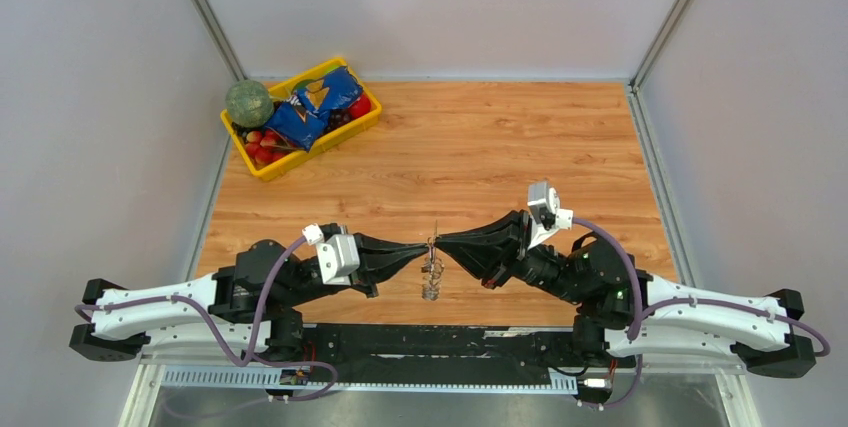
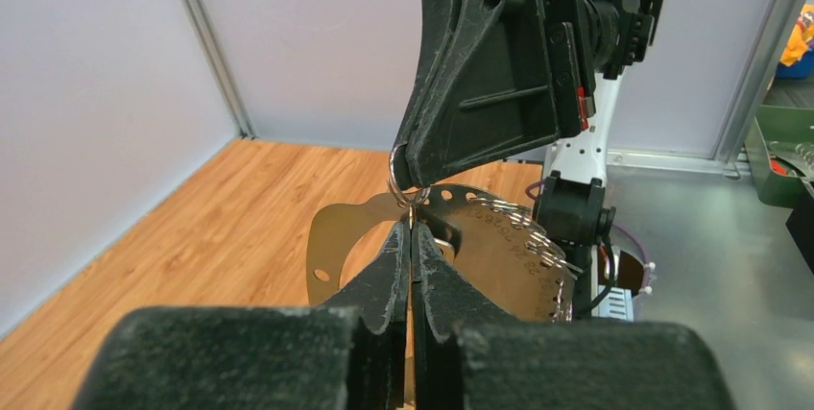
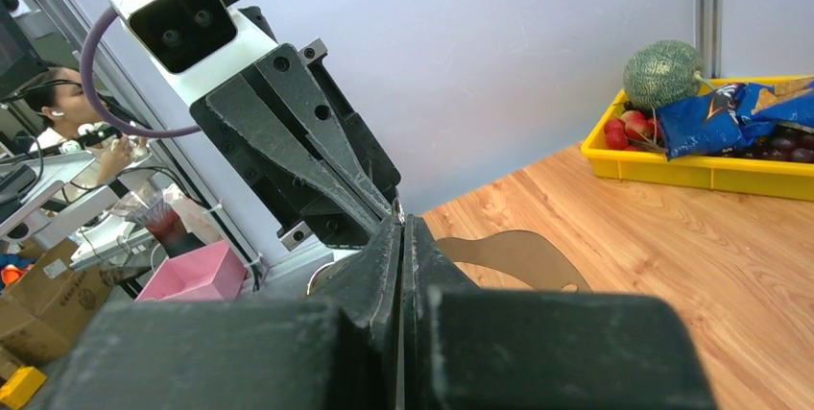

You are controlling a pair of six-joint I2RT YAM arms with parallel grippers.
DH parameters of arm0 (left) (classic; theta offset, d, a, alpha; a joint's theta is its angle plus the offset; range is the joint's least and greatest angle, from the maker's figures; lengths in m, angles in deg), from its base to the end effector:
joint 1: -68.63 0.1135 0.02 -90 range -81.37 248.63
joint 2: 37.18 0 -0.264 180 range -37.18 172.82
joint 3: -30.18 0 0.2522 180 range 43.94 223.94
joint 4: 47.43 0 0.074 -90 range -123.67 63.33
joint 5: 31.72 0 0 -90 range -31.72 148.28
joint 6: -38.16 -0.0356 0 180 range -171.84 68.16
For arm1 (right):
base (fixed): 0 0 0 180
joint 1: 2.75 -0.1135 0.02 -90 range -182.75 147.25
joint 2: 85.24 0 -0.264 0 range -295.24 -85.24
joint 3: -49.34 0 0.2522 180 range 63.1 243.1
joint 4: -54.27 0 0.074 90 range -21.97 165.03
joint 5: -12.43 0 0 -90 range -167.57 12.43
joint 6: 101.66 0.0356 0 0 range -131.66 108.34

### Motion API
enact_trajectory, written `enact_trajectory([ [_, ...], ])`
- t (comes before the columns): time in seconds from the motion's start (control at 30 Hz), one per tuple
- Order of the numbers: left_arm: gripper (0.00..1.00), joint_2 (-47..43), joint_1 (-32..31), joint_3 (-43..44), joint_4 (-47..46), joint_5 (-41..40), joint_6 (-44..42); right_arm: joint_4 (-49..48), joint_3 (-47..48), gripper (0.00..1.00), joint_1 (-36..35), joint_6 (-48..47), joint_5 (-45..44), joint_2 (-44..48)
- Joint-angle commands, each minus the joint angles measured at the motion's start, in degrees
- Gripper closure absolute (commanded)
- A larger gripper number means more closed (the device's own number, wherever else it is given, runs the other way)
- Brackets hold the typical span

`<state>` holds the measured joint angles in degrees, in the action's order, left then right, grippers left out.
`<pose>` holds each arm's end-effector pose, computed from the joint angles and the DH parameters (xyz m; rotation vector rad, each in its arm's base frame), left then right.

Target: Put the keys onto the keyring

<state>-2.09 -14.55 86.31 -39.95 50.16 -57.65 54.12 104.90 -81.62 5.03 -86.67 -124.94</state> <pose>0.0223 -0.1439 0.3814 0.8963 1.0934 -1.0396 0.0373 0.1602 0.3812 -0.5996 1.2823 1.3085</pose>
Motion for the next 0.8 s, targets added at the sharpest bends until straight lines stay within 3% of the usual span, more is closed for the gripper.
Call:
enact_trajectory([
  [0.0, 0.96, 0.07, -0.21, -0.35, -2.26, 0.73, -0.81, -12.14, -1.35, 1.0, 0.12, 0.83, -1.98, 0.61],
  [0.17, 0.84, -0.05, -0.21, -0.69, -2.92, 0.44, -0.86, -15.88, -2.41, 1.0, 0.12, 0.58, -1.92, -0.49],
  [0.47, 0.52, -0.77, -0.19, 0.3, -2.36, 0.22, 0.34, -18.63, -2.86, 1.0, 0.12, -0.71, 0.47, -1.7],
  [0.77, 0.42, -4.01, -0.19, 1.69, -1.86, -1.93, 1.39, -15.08, -2.48, 1.0, 0.11, -2.68, 4.4, 0.57],
])
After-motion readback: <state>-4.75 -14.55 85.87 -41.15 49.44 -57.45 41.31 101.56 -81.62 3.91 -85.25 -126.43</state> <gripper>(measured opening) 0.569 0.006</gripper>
